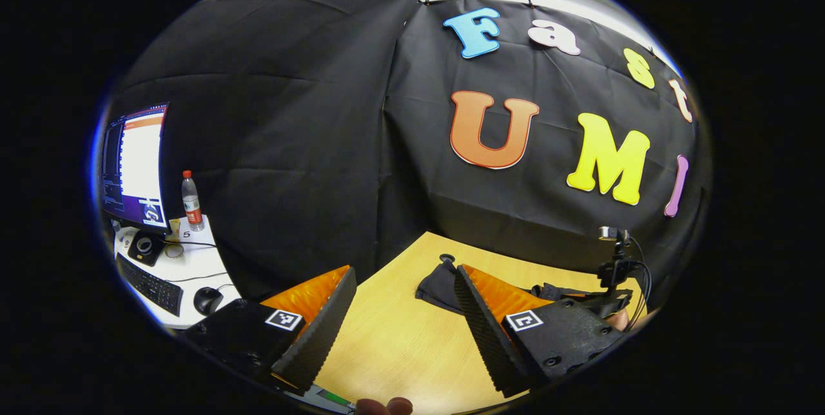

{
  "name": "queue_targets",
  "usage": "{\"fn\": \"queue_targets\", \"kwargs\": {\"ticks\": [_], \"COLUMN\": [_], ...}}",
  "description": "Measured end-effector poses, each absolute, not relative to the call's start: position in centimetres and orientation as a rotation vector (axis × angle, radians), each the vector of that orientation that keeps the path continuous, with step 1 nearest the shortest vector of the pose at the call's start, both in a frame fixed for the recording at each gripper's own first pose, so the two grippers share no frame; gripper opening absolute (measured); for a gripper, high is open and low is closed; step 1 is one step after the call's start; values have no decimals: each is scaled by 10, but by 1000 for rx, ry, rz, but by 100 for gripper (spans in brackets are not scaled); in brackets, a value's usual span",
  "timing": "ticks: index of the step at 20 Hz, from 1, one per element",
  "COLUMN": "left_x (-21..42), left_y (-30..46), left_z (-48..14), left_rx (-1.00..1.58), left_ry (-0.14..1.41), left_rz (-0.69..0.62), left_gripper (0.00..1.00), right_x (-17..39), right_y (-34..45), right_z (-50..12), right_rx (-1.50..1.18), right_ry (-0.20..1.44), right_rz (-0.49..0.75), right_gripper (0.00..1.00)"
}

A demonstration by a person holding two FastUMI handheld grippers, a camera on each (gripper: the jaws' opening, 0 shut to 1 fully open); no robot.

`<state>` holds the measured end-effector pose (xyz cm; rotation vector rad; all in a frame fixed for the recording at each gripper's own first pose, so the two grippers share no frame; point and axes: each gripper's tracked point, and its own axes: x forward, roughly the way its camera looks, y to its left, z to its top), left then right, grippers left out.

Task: Grasp the waist and the cuffs of the jeans and fold them to make the two legs overlap; first hold the waist and fold one-third of the jeans toward the cuffs, then hold the cuffs and fold the remaining one-third in the same direction to finish folding.

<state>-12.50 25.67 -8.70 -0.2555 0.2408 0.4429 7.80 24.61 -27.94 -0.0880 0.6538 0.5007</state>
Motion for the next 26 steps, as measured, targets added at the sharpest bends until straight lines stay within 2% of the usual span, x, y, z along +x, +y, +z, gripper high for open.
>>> {"fn": "queue_targets", "kwargs": {"ticks": [1, 4, 5, 8, 10, 11, 13, 18, 21, 22, 23, 24, 26], "left_x": [-121, -107, -102, -83, -69, -61, -42, -2, 24, 35, 46, 56, 74], "left_y": [255, 251, 248, 237, 229, 228, 230, 244, 247, 251, 254, 259, 265], "left_z": [-89, -101, -105, -122, -129, -135, -154, -218, -265, -269, -280, -293, -324], "left_rx": [-273, -328, -351, -453, -545, -594, -729, -1083, -1223, -1276, -1319, -1337, -1373], "left_ry": [238, 239, 241, 248, 244, 242, 248, 305, 368, 381, 386, 398, 411], "left_rz": [431, 398, 381, 316, 259, 240, 224, 252, 259, 268, 275, 292, 327], "left_gripper": [99, 99, 99, 99, 99, 98, 99, 99, 99, 98, 98, 98, 98], "right_x": [72, 50, 40, 18, 6, 0, -8, -11, -10, -10, -9, -7, -5], "right_y": [242, 219, 209, 173, 149, 137, 117, 56, 30, 23, 12, -1, -14], "right_z": [-263, -213, -196, -152, -131, -120, -101, -81, -84, -88, -94, -100, -99], "right_rx": [-83, -83, -69, -100, -140, -147, -149, -181, -197, -207, -229, -254, -271], "right_ry": [635, 573, 554, 479, 437, 424, 403, 402, 427, 438, 456, 477, 498], "right_rz": [512, 528, 529, 510, 490, 478, 449, 329, 272, 265, 250, 232, 208], "right_gripper": [83, 83, 84, 94, 94, 91, 95, 93, 93, 96, 93, 96, 94]}}
